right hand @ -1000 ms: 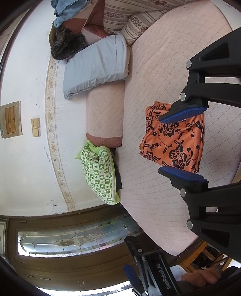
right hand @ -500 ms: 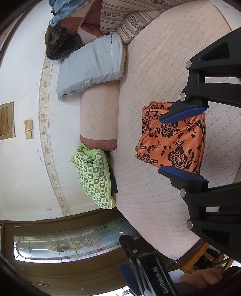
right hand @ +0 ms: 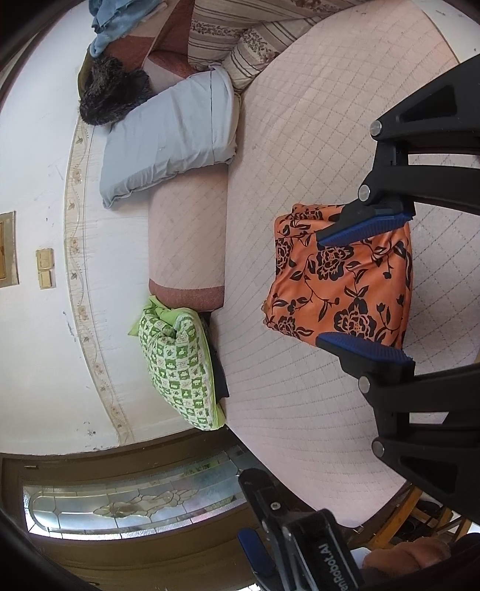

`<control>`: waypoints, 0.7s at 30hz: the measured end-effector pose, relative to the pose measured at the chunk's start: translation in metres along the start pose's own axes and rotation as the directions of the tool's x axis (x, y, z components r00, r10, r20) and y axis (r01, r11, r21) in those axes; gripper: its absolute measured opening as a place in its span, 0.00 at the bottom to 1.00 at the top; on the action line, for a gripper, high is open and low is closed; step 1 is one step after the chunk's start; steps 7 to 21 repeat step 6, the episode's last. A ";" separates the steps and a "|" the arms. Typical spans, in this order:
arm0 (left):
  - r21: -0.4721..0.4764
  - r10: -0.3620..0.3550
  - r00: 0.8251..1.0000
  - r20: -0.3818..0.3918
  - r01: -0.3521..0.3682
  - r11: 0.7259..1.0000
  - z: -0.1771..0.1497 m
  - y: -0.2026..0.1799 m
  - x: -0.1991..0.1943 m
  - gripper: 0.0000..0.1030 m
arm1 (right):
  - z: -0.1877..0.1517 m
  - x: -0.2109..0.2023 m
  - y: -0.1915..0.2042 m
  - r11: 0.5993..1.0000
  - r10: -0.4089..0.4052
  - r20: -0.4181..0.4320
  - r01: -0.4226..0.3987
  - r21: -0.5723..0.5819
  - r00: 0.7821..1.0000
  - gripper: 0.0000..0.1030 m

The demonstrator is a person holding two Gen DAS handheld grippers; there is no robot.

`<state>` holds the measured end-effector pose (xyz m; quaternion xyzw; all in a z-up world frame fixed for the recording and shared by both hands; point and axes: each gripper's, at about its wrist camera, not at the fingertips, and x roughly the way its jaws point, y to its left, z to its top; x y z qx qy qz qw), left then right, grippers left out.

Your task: Fold small clothes

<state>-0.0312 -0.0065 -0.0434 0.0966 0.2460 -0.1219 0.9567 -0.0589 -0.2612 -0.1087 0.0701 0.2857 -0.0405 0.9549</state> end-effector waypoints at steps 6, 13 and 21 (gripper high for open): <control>-0.010 -0.040 0.999 0.009 0.040 0.999 0.002 0.001 0.005 0.98 | -0.001 0.011 0.001 1.000 0.000 -0.011 0.000 0.008 1.000 0.51; -0.010 -0.040 0.999 0.009 0.040 0.999 0.002 0.001 0.005 0.98 | -0.001 0.011 0.001 1.000 0.000 -0.011 0.000 0.008 1.000 0.51; -0.010 -0.040 0.999 0.009 0.040 0.999 0.002 0.001 0.005 0.98 | -0.001 0.011 0.001 1.000 0.000 -0.011 0.000 0.008 1.000 0.51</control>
